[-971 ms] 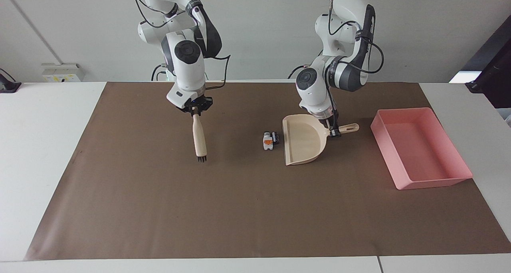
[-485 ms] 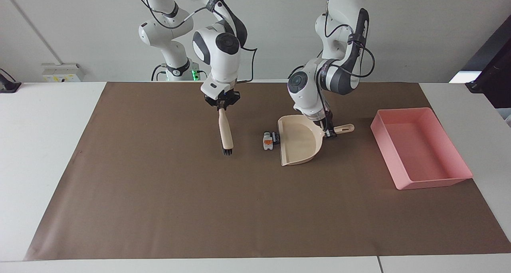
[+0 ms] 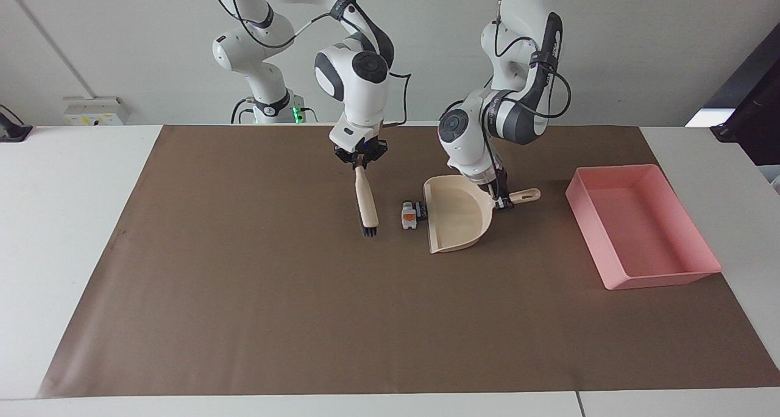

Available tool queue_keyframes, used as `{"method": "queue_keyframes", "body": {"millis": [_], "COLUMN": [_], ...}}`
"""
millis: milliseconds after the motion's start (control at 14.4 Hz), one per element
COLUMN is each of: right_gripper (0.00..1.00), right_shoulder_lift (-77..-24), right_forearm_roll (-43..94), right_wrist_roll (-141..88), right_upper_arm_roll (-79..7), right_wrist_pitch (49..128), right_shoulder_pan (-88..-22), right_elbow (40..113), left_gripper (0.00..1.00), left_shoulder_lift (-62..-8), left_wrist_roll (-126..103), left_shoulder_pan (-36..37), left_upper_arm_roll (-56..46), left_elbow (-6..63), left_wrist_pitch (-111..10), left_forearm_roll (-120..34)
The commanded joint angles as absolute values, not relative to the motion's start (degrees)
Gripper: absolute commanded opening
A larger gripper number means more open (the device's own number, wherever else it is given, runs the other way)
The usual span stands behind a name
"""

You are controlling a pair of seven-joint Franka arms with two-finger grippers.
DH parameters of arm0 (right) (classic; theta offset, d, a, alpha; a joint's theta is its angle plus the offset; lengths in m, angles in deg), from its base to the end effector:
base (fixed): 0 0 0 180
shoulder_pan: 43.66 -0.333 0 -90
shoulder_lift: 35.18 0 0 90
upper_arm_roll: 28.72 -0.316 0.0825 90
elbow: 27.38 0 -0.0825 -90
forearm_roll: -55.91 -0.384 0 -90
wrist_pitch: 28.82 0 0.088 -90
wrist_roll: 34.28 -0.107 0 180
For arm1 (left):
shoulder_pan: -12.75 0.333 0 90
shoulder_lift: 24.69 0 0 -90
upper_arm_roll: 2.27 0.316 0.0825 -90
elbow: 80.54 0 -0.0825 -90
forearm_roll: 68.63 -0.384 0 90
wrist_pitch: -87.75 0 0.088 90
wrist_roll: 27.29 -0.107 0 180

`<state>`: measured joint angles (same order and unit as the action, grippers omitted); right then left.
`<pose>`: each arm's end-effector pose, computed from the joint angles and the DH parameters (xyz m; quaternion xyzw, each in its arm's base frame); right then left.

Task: Clean e-waste and dump in bin
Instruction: 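Lift the brush with the right gripper toward the dustpan beside the parts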

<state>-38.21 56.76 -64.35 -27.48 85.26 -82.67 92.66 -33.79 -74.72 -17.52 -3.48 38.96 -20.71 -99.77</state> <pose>0.4243 0.3277 0.3844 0.9944 0.0704 -0.0611 0.0496 0.4766 -0.2470 0.3343 -0.6511 0.7021 0.1991 0.2086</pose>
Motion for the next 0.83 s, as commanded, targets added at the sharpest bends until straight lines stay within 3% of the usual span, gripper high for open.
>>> {"method": "queue_keyframes", "body": {"millis": [0,139,624,763], "right_gripper": [0.0,0.0,0.0,0.0], "right_shoulder_lift": [-45.6,-49.8,-50.4,-50.5], "right_forearm_roll": [55.2,55.4,53.2,49.9], "right_wrist_roll": [-67.7,-71.5,-74.1,-73.1], "right_upper_arm_roll": [-29.1,-30.8,-32.3,-32.4], "right_wrist_pitch": [85.4,84.5,85.2,88.5], "right_shoulder_pan": [-82.6,-82.5,-86.9,-87.9], "right_elbow": [85.9,81.1,80.8,81.5], "left_gripper": [0.0,0.0,0.0,0.0], "left_shoulder_lift": [-34.3,-34.3,-34.2,-34.2], "left_wrist_roll": [-74.0,-73.9,-73.2,-73.1], "left_shoulder_pan": [-18.5,-18.5,-18.5,-18.5], "left_upper_arm_roll": [-2.9,-2.9,-2.9,-2.9], "left_elbow": [38.1,38.1,38.2,38.1], "left_wrist_pitch": [-19.1,-19.1,-19.1,-19.1], "left_forearm_roll": [-100.7,-100.7,-100.7,-100.7]}}
